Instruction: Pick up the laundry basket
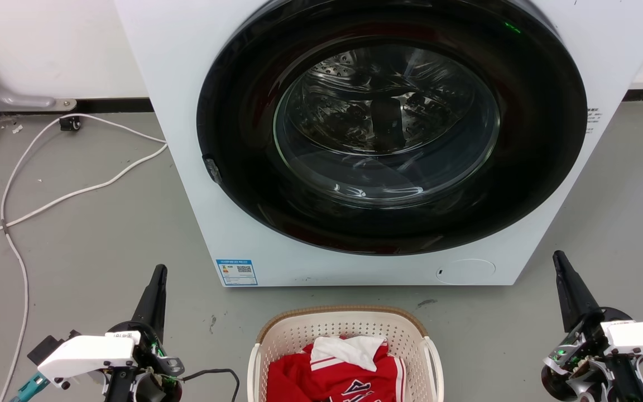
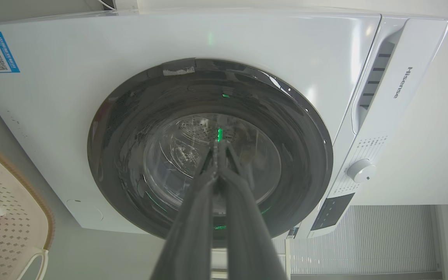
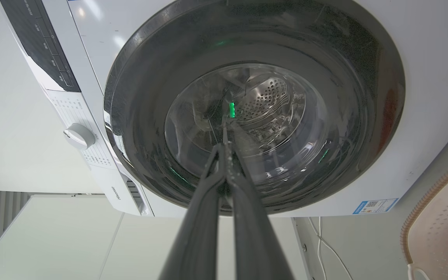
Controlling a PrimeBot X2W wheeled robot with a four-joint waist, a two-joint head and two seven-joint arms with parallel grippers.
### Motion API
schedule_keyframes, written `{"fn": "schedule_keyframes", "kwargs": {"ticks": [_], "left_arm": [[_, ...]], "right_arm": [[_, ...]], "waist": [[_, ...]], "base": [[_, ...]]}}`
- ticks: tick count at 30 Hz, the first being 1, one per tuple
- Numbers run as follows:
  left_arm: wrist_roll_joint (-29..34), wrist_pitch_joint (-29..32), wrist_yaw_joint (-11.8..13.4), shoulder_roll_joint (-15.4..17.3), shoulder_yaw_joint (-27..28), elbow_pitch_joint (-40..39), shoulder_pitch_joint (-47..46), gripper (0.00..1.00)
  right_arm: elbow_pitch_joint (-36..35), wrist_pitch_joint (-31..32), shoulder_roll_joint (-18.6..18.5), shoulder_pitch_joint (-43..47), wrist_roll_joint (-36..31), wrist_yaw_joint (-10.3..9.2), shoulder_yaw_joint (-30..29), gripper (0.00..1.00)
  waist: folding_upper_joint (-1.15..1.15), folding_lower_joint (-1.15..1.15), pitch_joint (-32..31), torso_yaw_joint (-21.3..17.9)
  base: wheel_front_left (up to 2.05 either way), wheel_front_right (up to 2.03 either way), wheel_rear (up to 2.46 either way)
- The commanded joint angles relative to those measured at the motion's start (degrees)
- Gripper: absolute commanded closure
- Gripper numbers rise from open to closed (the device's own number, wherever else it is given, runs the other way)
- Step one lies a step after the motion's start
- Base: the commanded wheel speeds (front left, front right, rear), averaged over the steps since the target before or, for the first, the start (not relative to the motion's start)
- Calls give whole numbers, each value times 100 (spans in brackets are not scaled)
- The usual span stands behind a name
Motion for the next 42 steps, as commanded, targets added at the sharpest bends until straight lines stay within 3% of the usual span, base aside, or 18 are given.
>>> {"fn": "schedule_keyframes", "kwargs": {"ticks": [1,31,32,42], "left_arm": [[0,18,-19,-2,21,6,-56,100],[11,24,-18,-8,27,6,-58,100],[1,6,0,-3,9,0,-1,0],[426,-214,5,-20,-44,-45,128,0]], "right_arm": [[2,8,-24,-56,23,-2,8,100],[2,8,-24,-56,23,-2,7,100],[0,0,0,0,0,0,2,0],[14,-215,16,150,-358,-1,47,0]], "waist": [[0,0,0,0],[0,0,0,0],[0,0,0,0],[0,0,6,-3]], "base": [[0,0,0],[0,0,0],[0,0,0],[0,0,0]]}}
